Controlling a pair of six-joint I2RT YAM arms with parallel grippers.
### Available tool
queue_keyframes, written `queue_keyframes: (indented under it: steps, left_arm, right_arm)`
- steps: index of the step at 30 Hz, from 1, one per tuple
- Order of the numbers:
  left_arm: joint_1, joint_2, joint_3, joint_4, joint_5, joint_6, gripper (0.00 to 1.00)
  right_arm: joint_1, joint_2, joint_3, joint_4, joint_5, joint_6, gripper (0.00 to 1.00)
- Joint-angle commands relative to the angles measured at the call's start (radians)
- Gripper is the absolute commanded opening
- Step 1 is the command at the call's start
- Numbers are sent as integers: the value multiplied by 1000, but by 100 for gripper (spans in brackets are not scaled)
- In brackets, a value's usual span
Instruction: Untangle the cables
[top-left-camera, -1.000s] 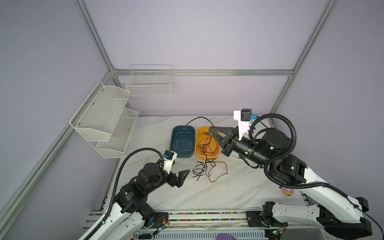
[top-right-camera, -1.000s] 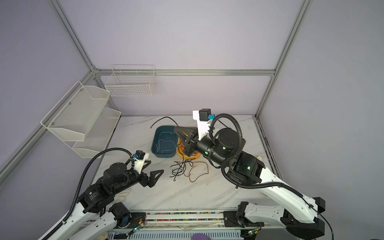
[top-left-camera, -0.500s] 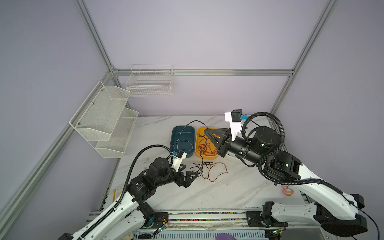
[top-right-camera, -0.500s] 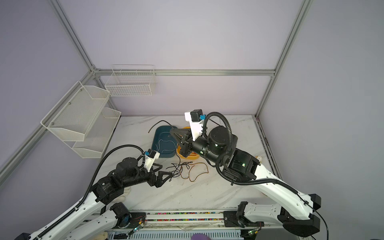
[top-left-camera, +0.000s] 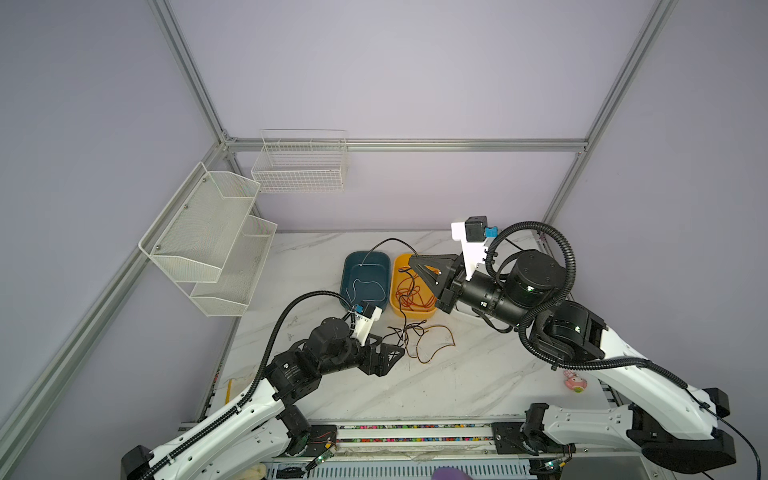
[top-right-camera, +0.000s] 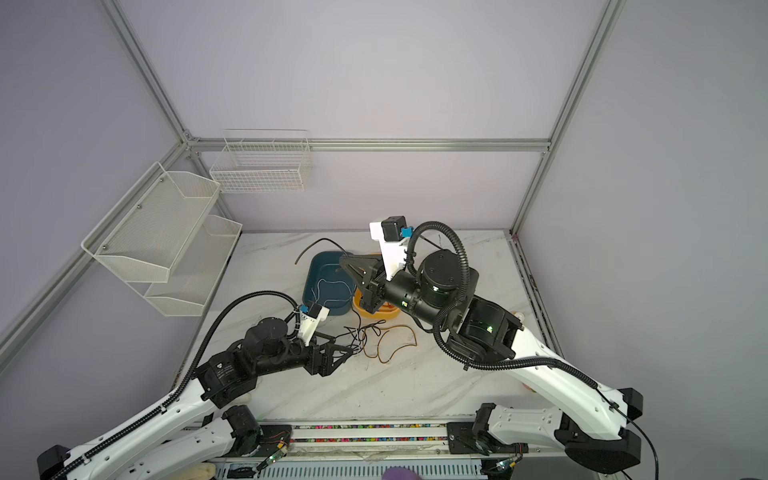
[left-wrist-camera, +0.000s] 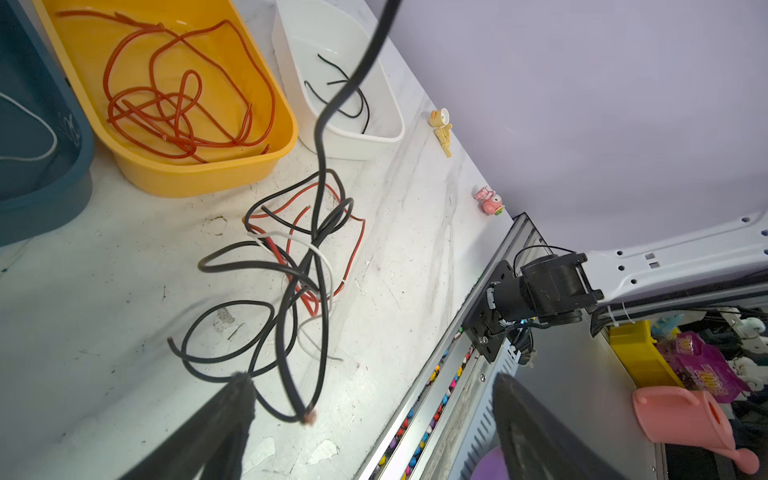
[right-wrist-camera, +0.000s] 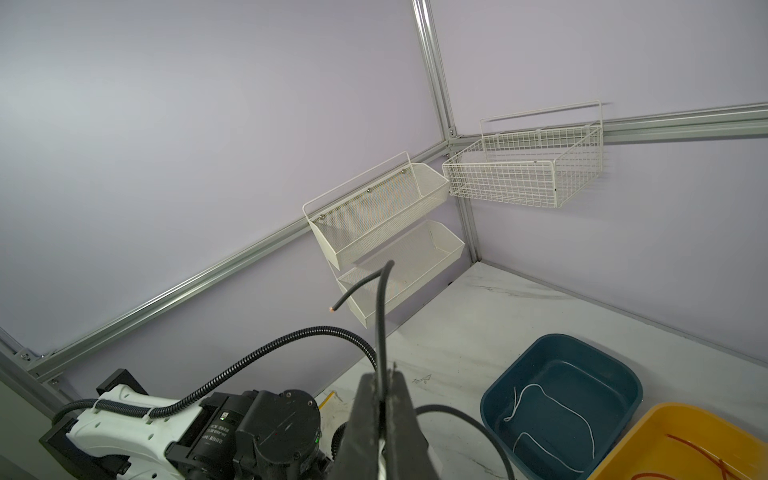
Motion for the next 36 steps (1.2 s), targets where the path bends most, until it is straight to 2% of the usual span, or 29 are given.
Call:
queue_keyframes:
  steps: [1,6,13,17,25,30,32,36]
  left_arm:
    - [-11,31,-70,72,-41,-45,85]
    - [-33,82,-85,88,-86,-38,80]
    - [-44,114,-86,126,-144,-28,69]
    - [-44,146,-82,159,-134,-26,60]
    - [-43,183,-68,159,-116,-7,33]
    - [-44,146,-59,120,-110,5,10]
    - [-45,129,-54,95,-105,4,2]
    - [-44,81,-33,15,-88,-2,0]
  right_arm:
    - [3,-12,38,30,30,-4,0]
    - [3,-16,47,29,51,10,0]
    - [3,-10,36,47,16,24,0]
    - [3,-10,27,55,11,32,0]
    - [3,-23,30,47,33,31,0]
    - [3,-44,-1,43,90,25,0]
    - [4,-55,-24,42,150,4,0]
    - [3,-82,-72,39,279,-30,0]
